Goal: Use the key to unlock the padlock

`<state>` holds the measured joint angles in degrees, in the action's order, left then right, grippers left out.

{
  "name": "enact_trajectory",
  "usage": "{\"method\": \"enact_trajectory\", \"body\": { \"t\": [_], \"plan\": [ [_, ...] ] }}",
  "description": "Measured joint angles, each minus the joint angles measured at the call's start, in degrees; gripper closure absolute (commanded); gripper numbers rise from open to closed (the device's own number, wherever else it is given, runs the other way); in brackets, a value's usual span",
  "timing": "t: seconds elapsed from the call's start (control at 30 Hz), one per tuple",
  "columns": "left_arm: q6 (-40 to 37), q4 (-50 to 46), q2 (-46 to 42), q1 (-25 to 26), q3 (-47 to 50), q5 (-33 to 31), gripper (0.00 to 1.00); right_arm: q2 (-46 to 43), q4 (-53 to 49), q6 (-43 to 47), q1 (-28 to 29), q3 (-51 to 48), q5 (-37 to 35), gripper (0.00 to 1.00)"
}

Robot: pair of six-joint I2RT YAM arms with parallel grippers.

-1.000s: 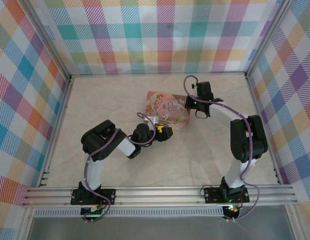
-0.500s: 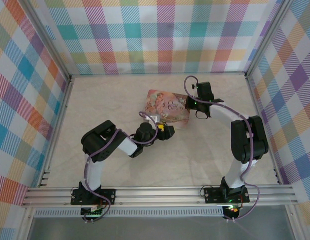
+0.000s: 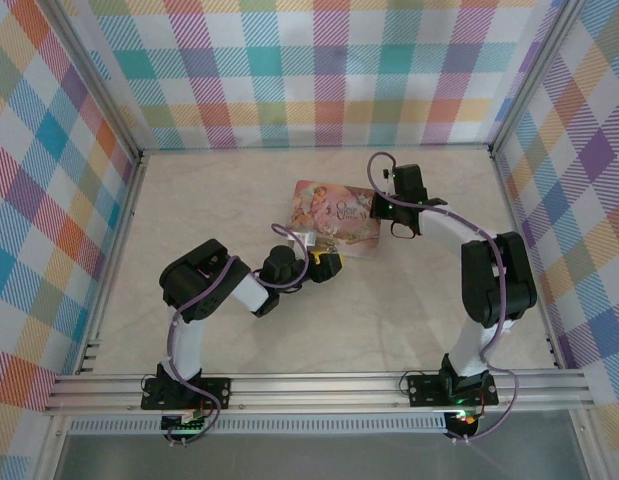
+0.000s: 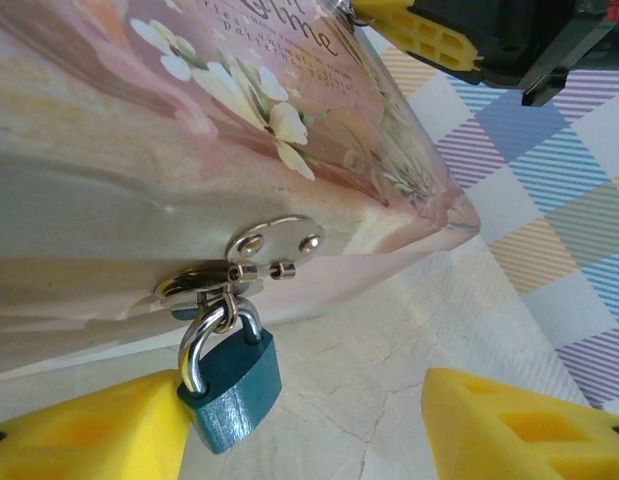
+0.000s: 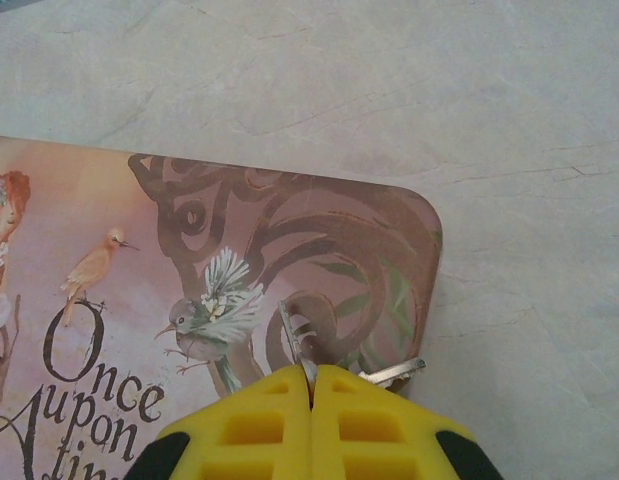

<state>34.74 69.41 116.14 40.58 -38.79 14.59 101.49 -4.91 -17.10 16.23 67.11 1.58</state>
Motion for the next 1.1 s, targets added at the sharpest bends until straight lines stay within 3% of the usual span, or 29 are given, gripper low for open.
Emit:
{"method": "enact_trajectory", "body": {
  "t": [0.13,0.3,0.73,1.1],
  "plan": [
    [0.9,1.31,1.01,-0.02,-0.35,1.66,0.38,-0.09,0.02,0.0,0.0,-0.04,0.0,1.0],
    [1.95,1.27,2.01,-0.02,-1.99,3.48,0.29,-0.11,0.09,-0.02,0.0,-0.07,0.31,1.0],
    [2.75,1.27,2.54,-0.02,-2.62,3.78,0.32,-5.27,-2.03,0.11,-0.02,-0.02,-0.7,1.0],
    [3.04,1.53,2.54,-0.17,-1.57,3.13,0.3,-8.98,-6.69,0.28,-0.94,0.04,-8.11,1.0]
  ]
}}
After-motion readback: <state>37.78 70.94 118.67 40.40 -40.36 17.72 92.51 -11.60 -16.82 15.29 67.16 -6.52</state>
